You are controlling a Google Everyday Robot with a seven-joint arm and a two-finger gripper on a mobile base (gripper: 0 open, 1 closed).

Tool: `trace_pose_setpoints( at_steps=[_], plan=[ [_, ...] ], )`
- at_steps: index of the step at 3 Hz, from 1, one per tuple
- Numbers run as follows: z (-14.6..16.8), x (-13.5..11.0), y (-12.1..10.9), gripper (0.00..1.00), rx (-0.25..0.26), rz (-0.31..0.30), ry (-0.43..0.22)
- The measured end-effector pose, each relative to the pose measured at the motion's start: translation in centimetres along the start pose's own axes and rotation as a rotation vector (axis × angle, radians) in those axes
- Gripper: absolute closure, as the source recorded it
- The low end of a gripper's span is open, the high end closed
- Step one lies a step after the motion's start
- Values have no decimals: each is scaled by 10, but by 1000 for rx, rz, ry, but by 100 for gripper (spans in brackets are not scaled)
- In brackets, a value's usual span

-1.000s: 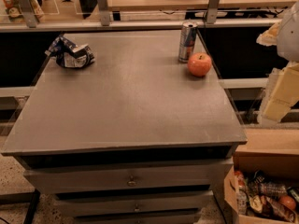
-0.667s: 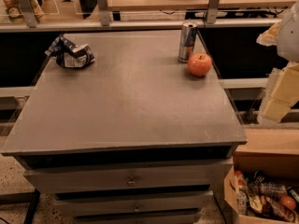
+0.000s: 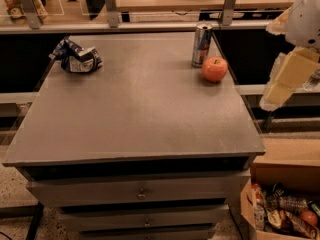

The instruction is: Move redbull can near blue chip bag

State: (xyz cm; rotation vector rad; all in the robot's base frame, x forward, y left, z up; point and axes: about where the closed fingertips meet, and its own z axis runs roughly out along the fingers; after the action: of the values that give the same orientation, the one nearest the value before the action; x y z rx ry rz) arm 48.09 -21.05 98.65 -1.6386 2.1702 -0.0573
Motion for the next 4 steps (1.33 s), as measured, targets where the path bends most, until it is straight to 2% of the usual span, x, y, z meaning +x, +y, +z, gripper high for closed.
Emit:
trace_pose_setpoints(
  at_steps=[2,3,4],
  plan=[
    [19,-28,-87,0,29,89,-182],
    [30,-46,-131,0,50,130,-295],
    [30,-46,-131,0,50,130,-295]
  ],
)
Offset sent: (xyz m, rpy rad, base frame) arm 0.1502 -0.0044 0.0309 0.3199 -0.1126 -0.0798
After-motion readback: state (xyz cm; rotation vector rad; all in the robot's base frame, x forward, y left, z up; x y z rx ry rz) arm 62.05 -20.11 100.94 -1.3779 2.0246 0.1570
